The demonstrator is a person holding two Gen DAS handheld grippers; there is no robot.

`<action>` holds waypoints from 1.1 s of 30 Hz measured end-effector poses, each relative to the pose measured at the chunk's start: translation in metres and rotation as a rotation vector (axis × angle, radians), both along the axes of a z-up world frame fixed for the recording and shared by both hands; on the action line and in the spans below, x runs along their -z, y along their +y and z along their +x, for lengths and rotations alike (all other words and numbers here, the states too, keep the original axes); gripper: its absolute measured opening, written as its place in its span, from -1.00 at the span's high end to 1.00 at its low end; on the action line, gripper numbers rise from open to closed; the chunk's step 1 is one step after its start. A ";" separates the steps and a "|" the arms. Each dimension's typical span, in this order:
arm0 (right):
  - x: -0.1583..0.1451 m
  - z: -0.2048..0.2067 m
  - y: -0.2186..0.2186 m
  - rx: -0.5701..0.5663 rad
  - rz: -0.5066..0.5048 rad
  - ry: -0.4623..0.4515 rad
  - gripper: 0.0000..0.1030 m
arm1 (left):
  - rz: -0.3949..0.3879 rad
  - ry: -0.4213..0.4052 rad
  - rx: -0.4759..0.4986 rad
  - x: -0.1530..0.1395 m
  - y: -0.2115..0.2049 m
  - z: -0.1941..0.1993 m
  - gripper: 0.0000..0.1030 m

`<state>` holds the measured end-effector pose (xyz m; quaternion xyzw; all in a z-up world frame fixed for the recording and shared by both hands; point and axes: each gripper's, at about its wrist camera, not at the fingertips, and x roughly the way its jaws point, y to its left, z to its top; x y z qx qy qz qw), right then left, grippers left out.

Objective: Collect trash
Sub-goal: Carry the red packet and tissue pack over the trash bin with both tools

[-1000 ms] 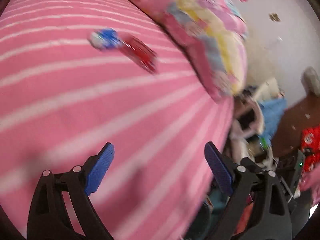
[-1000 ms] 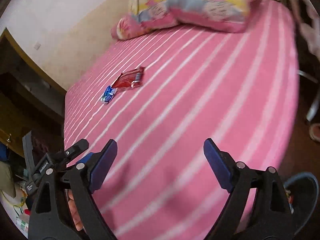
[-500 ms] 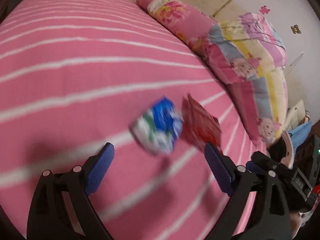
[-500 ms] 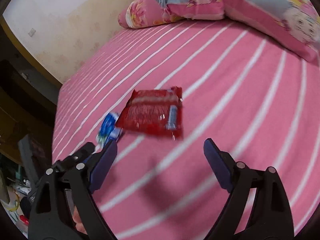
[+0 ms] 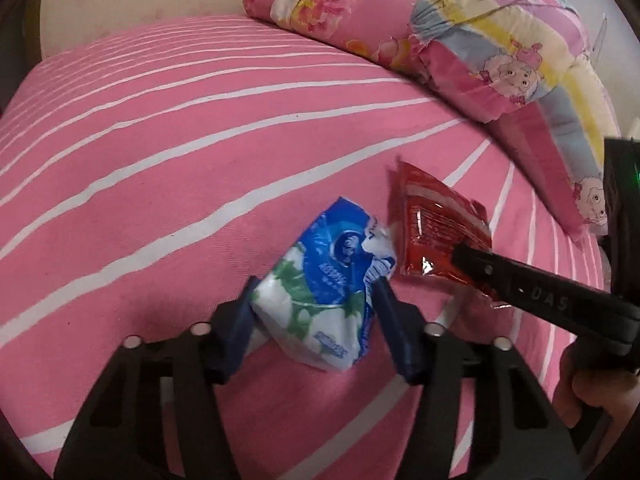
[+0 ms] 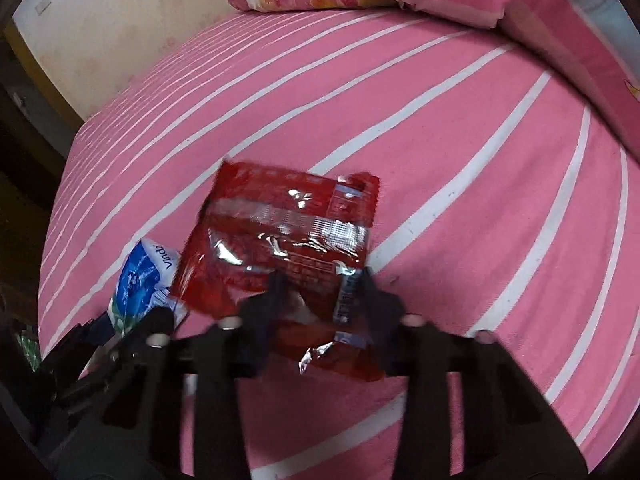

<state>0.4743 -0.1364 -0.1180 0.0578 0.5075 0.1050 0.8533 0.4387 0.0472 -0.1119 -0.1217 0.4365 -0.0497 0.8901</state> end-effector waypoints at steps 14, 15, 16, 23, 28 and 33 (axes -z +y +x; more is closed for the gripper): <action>-0.054 -0.097 -0.027 -0.047 -0.013 -0.102 0.90 | -0.201 -0.047 0.035 -0.038 -0.015 -0.072 0.47; -0.060 -0.110 -0.034 -0.047 -0.007 -0.109 0.90 | -0.203 -0.053 0.038 -0.044 -0.021 -0.082 0.47; -0.064 -0.115 -0.036 -0.048 -0.003 -0.114 0.90 | -0.207 -0.059 0.047 -0.049 -0.027 -0.092 0.47; -0.108 -0.226 -0.087 -0.028 0.021 -0.172 0.90 | -0.242 -0.096 0.125 -0.082 -0.076 -0.181 0.47; -0.138 -0.310 -0.128 0.009 0.054 -0.189 0.90 | -0.253 -0.106 0.178 -0.106 -0.117 -0.257 0.47; -0.164 -0.389 -0.165 0.041 0.089 -0.216 0.90 | -0.251 -0.098 0.243 -0.127 -0.166 -0.316 0.46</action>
